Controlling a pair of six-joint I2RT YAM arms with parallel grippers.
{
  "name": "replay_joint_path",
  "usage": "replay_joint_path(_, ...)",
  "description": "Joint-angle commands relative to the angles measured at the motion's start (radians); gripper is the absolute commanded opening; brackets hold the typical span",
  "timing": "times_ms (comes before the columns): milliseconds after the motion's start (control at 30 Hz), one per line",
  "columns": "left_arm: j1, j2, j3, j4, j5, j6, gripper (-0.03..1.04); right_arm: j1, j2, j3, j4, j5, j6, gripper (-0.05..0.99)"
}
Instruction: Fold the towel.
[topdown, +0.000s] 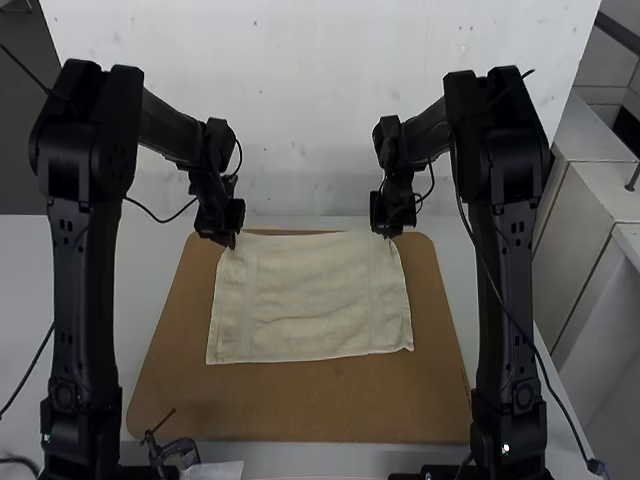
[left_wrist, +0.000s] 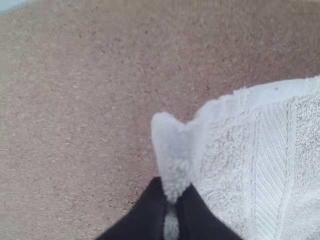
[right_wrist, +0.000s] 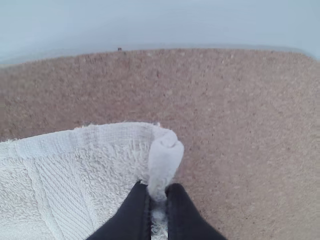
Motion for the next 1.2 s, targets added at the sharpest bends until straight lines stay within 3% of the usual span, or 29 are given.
replay_joint_path(0,0.004,-0.08,0.037,0.011,-0.026,-0.084,0.02,-0.004,-0.031,0.028,0.001,0.042,0.019,0.01)
replay_joint_path(133,0.004,-0.14,0.035,0.008,-0.025,-0.119,0.02,-0.004,-0.088,0.001,0.022,0.045,0.02,0.01)
replay_joint_path(400,-0.002,-0.222,-0.084,0.008,-0.02,-0.128,0.02,0.013,-0.206,-0.127,0.031,0.044,0.016,0.01)
replay_joint_path(933,-0.067,-0.485,-0.434,0.01,-0.023,-0.119,0.02,0.088,-0.465,-0.486,0.034,0.047,0.014,0.01)
replay_joint_path(1167,-0.098,-0.65,-0.558,-0.032,-0.023,-0.109,0.02,0.102,-0.619,-0.631,0.025,0.047,0.01,0.01)
